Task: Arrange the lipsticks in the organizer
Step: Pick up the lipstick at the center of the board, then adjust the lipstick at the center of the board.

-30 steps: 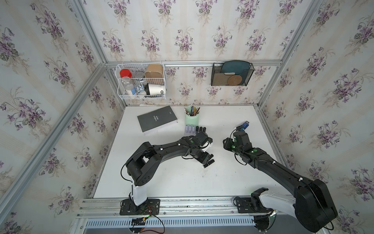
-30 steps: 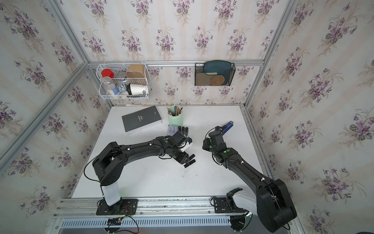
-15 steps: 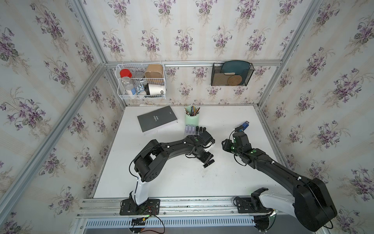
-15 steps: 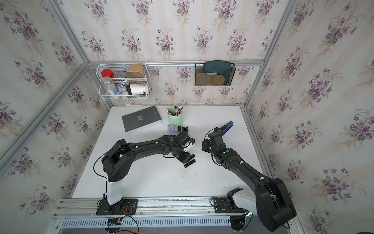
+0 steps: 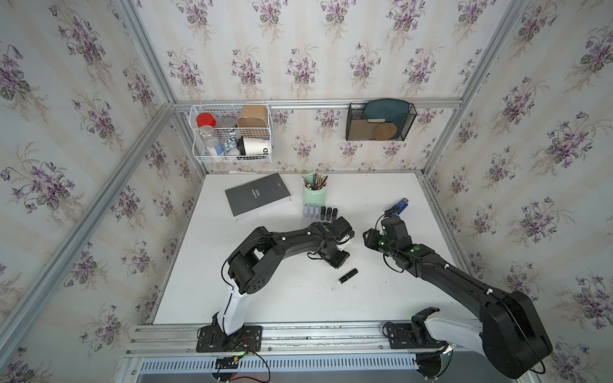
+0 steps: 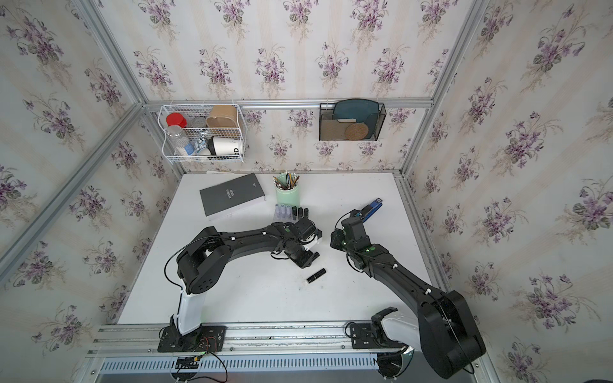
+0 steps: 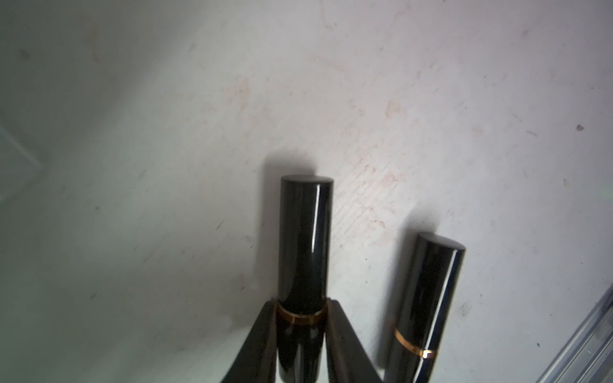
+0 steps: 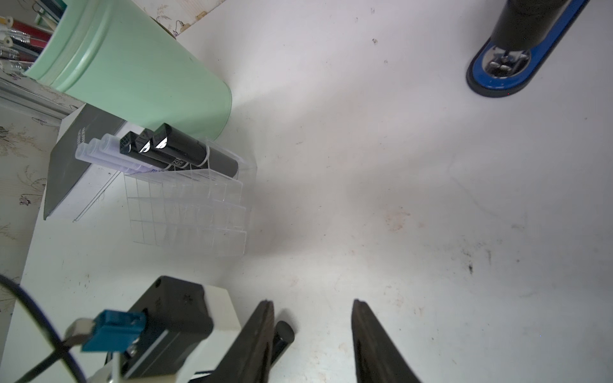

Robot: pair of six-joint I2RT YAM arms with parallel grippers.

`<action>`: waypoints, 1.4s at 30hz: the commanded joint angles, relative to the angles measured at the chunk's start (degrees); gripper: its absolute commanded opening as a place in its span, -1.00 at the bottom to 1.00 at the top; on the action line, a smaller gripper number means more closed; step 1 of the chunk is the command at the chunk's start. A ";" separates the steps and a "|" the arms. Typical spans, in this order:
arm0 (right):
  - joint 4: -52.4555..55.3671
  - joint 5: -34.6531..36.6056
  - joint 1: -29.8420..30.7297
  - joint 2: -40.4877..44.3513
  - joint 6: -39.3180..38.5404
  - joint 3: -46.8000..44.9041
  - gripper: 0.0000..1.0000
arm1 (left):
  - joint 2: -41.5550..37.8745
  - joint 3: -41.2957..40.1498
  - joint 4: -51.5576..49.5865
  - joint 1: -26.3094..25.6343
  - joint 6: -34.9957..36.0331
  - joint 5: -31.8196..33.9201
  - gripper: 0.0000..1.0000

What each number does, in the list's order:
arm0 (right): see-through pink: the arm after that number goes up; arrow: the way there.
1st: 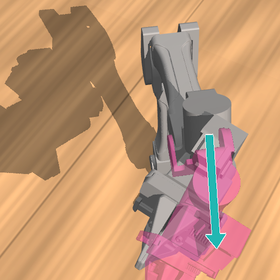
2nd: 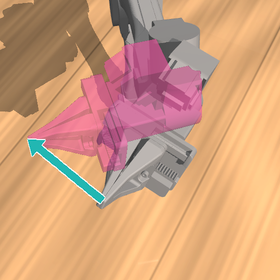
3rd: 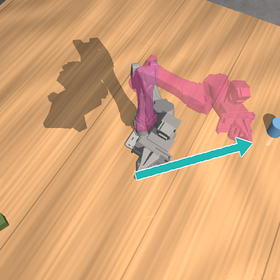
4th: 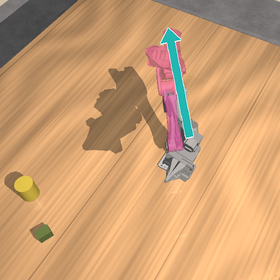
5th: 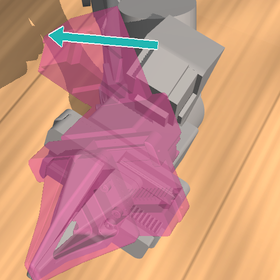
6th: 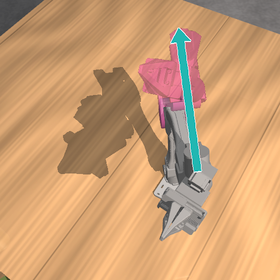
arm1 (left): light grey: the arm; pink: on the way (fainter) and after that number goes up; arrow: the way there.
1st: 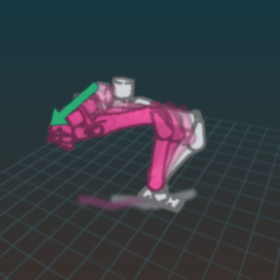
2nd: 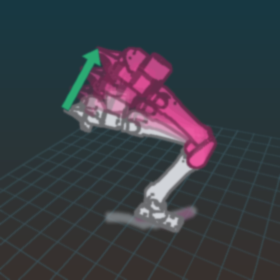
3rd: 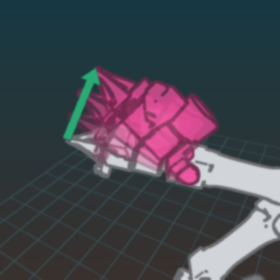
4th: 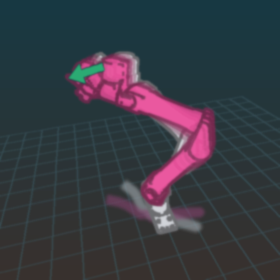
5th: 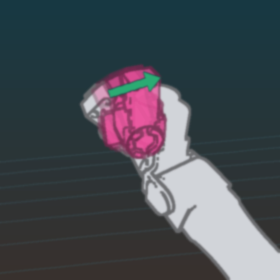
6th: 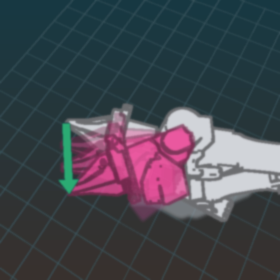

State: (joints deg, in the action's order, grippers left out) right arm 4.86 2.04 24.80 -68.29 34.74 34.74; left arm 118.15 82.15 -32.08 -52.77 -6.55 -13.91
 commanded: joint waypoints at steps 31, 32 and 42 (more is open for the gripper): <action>53.23 1.59 21.36 11.78 23.05 3.67 0.06 | -28.58 -18.52 11.63 7.63 -4.46 -11.36 -1.00; 55.72 1.43 23.14 12.40 25.98 3.59 0.09 | -28.96 -18.70 11.60 7.74 -4.32 -11.44 -1.00; 44.69 -8.09 31.13 12.22 37.94 -4.30 0.11 | -32.78 -22.59 13.96 9.24 -4.57 -11.51 -1.00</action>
State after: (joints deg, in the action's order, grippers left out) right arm 53.78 -3.01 55.59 -55.94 67.72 31.83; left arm 86.32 60.42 -20.32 -43.72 -10.66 -24.73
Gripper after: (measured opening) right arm 0.556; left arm 0.249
